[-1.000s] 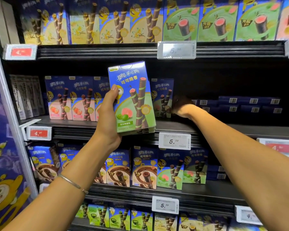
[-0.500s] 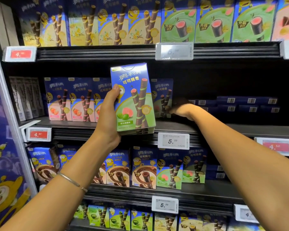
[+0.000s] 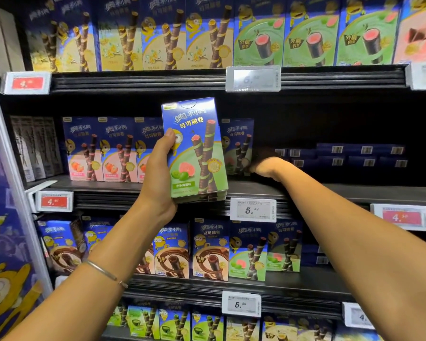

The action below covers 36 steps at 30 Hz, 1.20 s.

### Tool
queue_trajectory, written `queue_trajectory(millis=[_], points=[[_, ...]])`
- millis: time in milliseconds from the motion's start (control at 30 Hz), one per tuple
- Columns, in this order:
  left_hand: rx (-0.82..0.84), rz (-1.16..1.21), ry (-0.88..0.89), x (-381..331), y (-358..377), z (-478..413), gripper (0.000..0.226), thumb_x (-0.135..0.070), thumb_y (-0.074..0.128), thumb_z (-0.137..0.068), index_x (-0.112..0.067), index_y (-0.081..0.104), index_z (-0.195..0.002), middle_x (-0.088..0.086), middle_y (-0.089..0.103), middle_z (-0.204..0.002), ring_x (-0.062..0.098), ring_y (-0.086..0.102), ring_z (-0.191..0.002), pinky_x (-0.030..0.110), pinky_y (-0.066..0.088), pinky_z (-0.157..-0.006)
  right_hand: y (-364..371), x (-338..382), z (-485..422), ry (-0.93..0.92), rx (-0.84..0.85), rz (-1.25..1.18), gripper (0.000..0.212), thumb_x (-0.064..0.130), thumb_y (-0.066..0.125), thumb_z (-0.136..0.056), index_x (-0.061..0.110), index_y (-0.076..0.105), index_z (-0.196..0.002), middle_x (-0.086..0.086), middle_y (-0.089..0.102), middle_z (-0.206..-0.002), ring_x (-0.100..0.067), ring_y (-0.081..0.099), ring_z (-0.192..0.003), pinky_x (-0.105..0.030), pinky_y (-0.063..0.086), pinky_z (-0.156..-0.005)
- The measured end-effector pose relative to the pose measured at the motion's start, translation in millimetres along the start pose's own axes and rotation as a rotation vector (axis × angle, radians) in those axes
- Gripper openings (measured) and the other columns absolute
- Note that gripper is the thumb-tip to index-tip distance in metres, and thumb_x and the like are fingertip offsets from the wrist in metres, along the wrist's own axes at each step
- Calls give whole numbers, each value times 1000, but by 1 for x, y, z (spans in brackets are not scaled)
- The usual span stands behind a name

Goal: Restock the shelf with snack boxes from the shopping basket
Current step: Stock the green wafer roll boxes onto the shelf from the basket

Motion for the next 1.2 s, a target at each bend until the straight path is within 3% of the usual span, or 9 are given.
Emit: queue_trajectory(millis=[133, 367, 600, 800, 1100, 1200], points=[[-13, -12, -9, 1, 1, -1, 37, -49, 53, -105, -35, 82, -86, 1, 81, -103, 22, 80, -89, 38, 65, -71, 0, -2, -1, 8, 7, -9, 38, 3, 67, -90, 2, 64, -128, -19, 65, -125, -33, 63, -112, -36, 54, -92], [-21, 1, -20, 1, 2, -1, 37, -49, 55, -104, -37, 82, -82, 0, 82, -105, 22, 80, -90, 39, 65, -71, 1, -1, 1, -12, 41, 30, 36, 1, 59, -95, 2, 61, -131, -20, 63, -128, -34, 61, -115, -37, 51, -94], [-21, 8, -26, 0, 3, 0, 42, -46, 51, -106, -35, 84, -82, -1, 82, -100, 19, 80, -85, 36, 64, -66, 4, -6, -1, 4, 42, 23, 33, 7, 60, -97, 1, 62, -129, -20, 64, -125, -25, 54, -96, -32, 44, -79], [-27, -2, -24, -1, 3, 1, 41, -47, 52, -105, -36, 84, -81, -2, 82, -100, 19, 80, -86, 36, 64, -67, 4, -9, -3, 37, 53, 3, 37, 3, 62, -94, 0, 61, -130, -20, 63, -127, -32, 61, -113, -35, 52, -85], [-28, -4, -29, 0, 4, 1, 42, -46, 52, -105, -35, 84, -81, -1, 82, -98, 19, 81, -84, 35, 63, -63, 4, -8, -2, 19, 42, 37, 36, 2, 60, -95, 1, 60, -131, -19, 61, -128, -32, 59, -114, -32, 47, -83], [-28, -5, -33, 0, 4, 1, 41, -47, 53, -105, -35, 84, -81, 0, 82, -99, 20, 81, -84, 35, 64, -63, 4, -8, -2, 10, 45, 43, 36, -1, 62, -90, 2, 63, -126, -19, 64, -124, -29, 59, -104, -30, 46, -78]])
Point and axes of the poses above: each hand's wrist, its own z-axis away from the middle knuckle, its own y-axis out of the palm, x = y × z, the point moved 7 cm from there along -z, towards the middle knuckle
